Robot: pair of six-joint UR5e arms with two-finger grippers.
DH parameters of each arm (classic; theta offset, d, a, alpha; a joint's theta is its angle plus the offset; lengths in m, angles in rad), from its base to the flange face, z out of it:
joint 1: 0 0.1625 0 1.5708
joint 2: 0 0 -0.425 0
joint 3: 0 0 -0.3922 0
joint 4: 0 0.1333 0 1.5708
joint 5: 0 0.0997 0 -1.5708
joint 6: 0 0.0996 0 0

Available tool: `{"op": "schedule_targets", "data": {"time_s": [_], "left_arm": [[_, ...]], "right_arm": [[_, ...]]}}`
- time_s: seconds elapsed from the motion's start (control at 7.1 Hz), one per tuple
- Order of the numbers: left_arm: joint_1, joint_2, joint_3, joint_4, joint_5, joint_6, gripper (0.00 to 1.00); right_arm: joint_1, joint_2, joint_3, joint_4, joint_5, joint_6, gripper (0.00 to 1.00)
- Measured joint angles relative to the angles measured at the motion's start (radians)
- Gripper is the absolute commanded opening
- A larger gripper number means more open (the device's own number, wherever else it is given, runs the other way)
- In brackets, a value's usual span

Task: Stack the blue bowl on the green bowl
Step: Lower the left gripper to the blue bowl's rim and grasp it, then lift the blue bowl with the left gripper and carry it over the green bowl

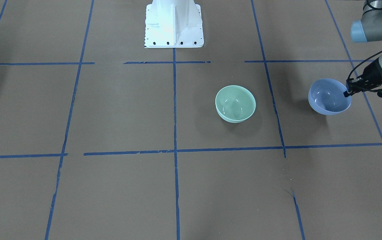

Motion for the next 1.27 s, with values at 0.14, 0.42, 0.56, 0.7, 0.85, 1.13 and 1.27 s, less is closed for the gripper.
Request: {"op": "schedule_targets", "data": {"time_s": [0.14, 0.42, 0.56, 0.7, 0.85, 1.13, 1.27], "left_arm": [[-0.002, -0.004, -0.099, 0.118, 0.003, -0.013, 0.00], [0.003, -0.072, -0.221, 0.259, 0.006, -0.154, 0.00], [0.033, -0.127, -0.238, 0.279, 0.006, -0.268, 0.00], [0.086, -0.185, -0.241, 0.286, 0.006, -0.385, 0.00], [0.141, -0.238, -0.237, 0.289, 0.007, -0.491, 0.00], [0.245, -0.332, -0.209, 0.291, 0.011, -0.655, 0.00], [0.282, -0.377, -0.175, 0.292, 0.026, -0.696, 0.00]], "right_arm": [[0.000, 0.000, 0.000, 0.000, 0.000, 0.000, 1.00], [0.000, 0.000, 0.000, 0.000, 0.000, 0.000, 1.00], [0.000, 0.000, 0.000, 0.000, 0.000, 0.000, 1.00], [0.000, 0.000, 0.000, 0.000, 0.000, 0.001, 1.00], [0.000, 0.000, 0.000, 0.000, 0.000, 0.000, 1.00], [0.000, 0.000, 0.000, 0.000, 0.000, 0.000, 1.00], [0.000, 0.000, 0.000, 0.000, 0.000, 0.001, 1.00]]}}
